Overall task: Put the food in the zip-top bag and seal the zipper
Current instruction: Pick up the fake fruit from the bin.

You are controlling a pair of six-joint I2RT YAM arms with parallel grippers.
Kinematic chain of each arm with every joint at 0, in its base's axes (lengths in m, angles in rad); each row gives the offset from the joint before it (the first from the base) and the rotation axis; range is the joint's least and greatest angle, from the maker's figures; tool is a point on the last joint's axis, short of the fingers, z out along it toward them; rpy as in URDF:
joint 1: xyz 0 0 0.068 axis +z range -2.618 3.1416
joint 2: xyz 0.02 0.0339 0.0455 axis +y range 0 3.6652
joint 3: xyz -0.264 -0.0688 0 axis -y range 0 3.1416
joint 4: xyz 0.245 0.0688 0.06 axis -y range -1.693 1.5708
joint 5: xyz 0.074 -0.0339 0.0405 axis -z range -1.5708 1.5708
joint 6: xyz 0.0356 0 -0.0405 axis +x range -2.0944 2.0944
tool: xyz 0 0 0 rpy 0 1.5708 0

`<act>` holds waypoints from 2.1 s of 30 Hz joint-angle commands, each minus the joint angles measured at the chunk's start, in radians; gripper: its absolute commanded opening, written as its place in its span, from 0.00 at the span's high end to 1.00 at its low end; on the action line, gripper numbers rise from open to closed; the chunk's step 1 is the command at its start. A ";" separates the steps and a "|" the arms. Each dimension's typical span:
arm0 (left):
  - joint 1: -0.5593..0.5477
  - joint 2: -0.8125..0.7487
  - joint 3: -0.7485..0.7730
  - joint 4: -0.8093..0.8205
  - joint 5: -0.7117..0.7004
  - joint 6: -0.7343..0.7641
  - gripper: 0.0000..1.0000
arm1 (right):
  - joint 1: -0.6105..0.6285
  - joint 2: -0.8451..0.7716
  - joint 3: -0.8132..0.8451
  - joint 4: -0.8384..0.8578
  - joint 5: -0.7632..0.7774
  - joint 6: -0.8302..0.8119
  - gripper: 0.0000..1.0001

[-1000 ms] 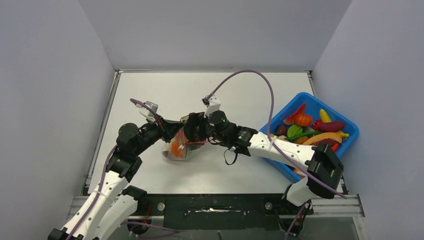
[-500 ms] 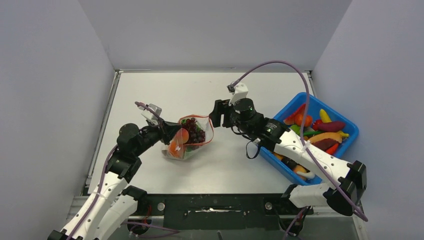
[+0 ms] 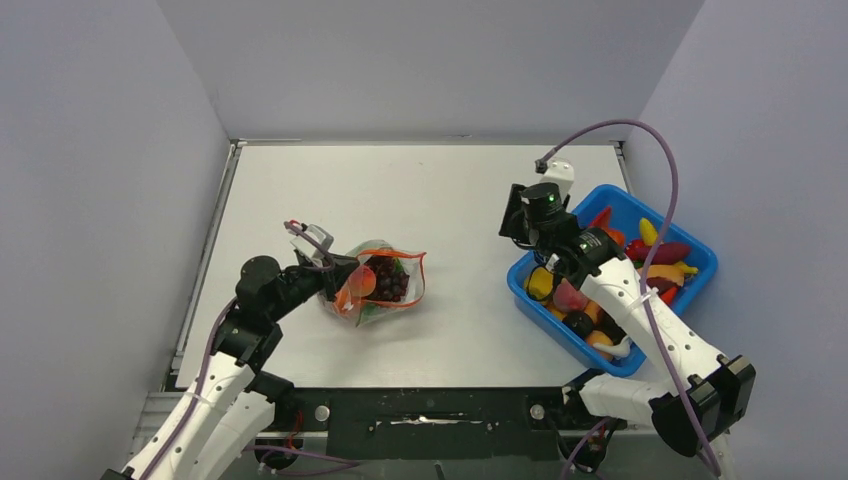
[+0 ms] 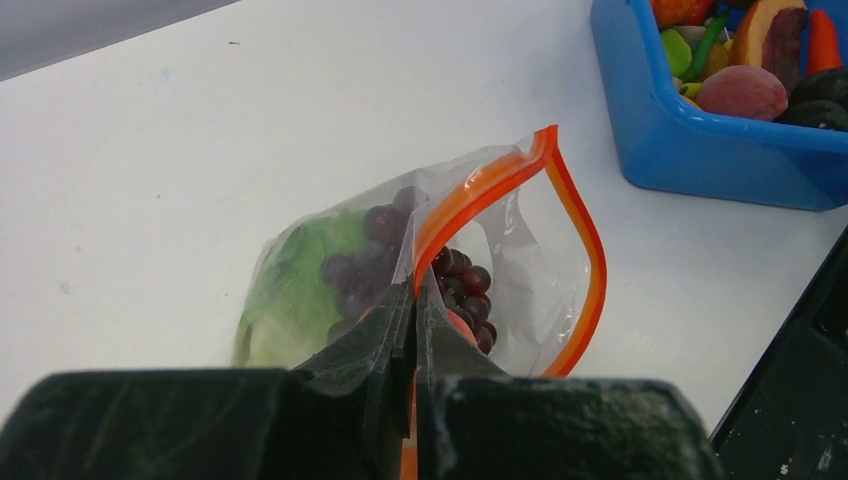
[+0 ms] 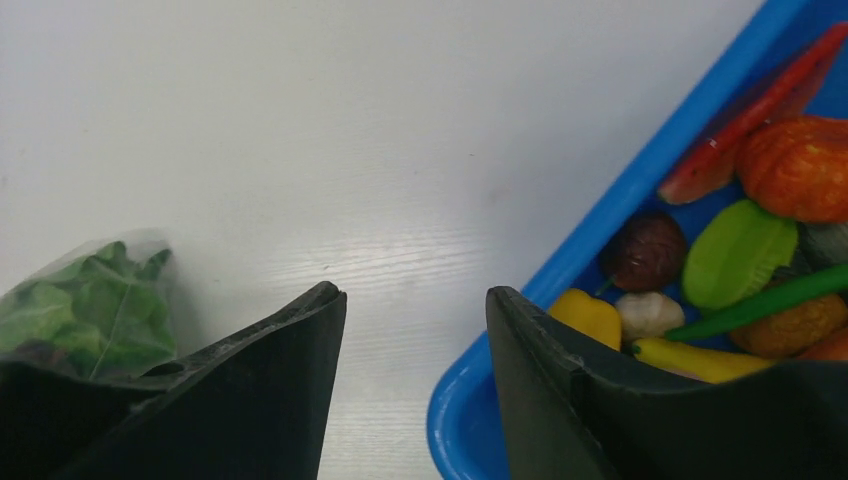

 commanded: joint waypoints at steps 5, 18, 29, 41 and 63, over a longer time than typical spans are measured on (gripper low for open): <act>-0.005 -0.055 -0.011 0.063 0.002 0.040 1.00 | -0.115 -0.076 -0.080 -0.132 0.041 0.139 0.39; -0.008 -0.077 -0.015 0.061 0.002 0.044 1.00 | -0.147 -0.040 -0.114 -0.506 0.224 0.593 0.22; -0.009 -0.072 -0.014 0.063 0.008 0.044 1.00 | -0.219 -0.060 -0.176 -0.480 0.252 0.597 0.16; -0.009 -0.081 -0.017 0.046 -0.010 0.045 1.00 | -0.280 -0.033 -0.296 -0.307 0.167 0.509 0.13; -0.009 -0.065 -0.019 0.051 0.001 0.038 1.00 | -0.299 -0.120 -0.311 -0.299 0.212 0.494 0.41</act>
